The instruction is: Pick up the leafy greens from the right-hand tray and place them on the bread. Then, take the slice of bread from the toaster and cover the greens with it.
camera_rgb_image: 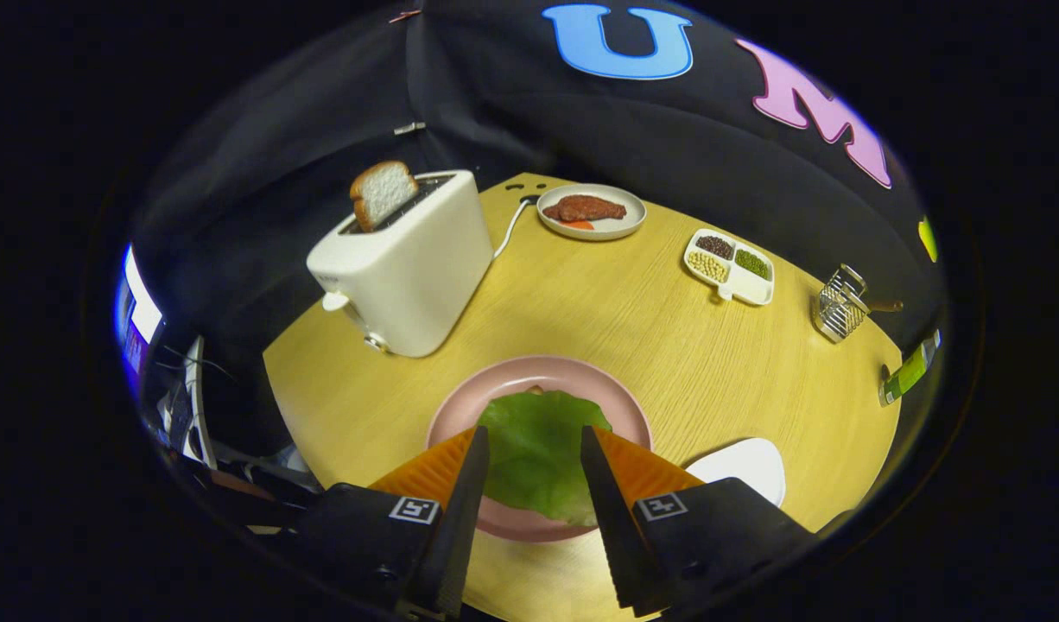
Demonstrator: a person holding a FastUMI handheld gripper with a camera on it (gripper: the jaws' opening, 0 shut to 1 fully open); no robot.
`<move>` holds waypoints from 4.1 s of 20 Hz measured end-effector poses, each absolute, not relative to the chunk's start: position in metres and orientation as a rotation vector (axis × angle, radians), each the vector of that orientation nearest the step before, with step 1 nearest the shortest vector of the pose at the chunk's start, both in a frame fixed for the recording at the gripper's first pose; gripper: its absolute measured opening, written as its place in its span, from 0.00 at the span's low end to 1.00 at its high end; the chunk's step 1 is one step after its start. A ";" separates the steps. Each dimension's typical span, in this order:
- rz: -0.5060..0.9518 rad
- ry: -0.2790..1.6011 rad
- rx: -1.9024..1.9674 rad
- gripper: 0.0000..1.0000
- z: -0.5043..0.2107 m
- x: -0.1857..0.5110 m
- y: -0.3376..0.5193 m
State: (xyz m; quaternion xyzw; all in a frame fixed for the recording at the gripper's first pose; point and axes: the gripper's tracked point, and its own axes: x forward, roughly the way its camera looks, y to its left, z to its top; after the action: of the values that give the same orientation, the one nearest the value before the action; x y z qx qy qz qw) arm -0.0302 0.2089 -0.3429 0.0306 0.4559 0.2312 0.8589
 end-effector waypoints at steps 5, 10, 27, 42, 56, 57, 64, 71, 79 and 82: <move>0.504 0.798 0.087 0.68 -0.263 0.011 0.245; 0.560 0.706 0.124 0.68 -0.202 0.054 0.319; 0.438 0.820 0.011 0.68 -0.269 0.157 0.465; 0.414 0.835 0.168 0.11 -0.248 0.162 0.454; 0.329 0.646 0.369 0.11 -0.145 0.119 0.304; 0.301 0.648 0.351 0.11 -0.151 0.109 0.285; 0.121 0.758 0.328 0.11 -0.240 0.040 0.201; -0.003 0.822 0.465 0.11 -0.305 -0.001 0.183; -0.066 0.876 0.658 0.11 -0.345 -0.015 0.204; -0.107 0.894 0.697 0.11 -0.364 -0.021 0.195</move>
State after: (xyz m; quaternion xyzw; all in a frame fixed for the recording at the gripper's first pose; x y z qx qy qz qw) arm -0.0206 0.1950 -0.3642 0.3298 0.4231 -0.0507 0.8424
